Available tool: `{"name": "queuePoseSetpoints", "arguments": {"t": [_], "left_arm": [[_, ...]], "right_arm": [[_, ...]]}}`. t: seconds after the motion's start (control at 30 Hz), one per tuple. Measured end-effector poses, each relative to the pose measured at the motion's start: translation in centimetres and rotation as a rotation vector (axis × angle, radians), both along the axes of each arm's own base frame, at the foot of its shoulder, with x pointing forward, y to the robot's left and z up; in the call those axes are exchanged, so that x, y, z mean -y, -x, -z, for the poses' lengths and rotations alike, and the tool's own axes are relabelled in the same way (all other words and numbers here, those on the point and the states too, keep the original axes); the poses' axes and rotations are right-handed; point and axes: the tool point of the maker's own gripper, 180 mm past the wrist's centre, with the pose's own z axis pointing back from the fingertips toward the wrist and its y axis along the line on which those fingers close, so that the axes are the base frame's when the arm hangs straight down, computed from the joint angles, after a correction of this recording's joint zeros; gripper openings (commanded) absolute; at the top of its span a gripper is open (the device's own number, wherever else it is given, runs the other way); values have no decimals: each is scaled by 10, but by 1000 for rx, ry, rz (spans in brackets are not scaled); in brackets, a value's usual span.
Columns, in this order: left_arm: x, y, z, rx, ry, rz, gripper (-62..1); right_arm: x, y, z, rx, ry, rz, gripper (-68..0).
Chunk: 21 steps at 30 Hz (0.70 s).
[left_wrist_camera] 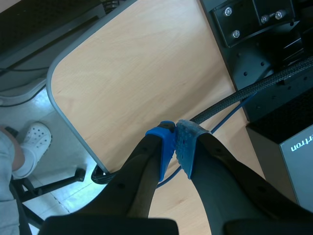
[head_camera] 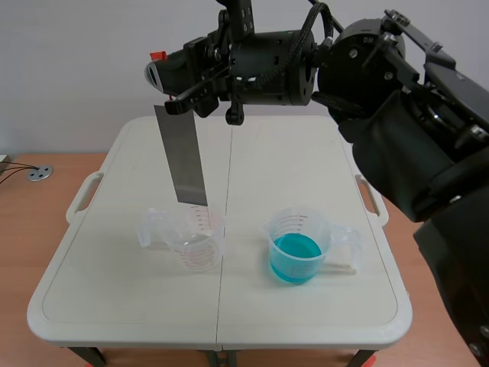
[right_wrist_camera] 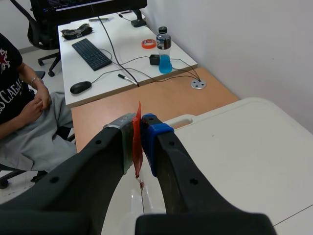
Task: Hold the metal plate by the orange handle, dip it into the blue solution, take it out and point at it, then put the plate back in the beaker on the left.
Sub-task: 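Put the plate into the left beaker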
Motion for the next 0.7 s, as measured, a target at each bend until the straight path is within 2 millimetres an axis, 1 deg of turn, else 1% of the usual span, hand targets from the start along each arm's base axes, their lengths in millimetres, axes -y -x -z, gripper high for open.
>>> {"name": "queuePoseSetpoints", "arguments": {"t": [0.1,0.2,0.7], "left_arm": [[0,0,0,0,0,0,-562],[0,0,0,0,0,0,-562],[0,0,0,0,0,0,-562]], "right_arm": [[0,-2,10,-13,20,6,-662],[-6,3,19,-29,39,-16,-662],[-23,19,45,-85,63,-79,-662]]}}
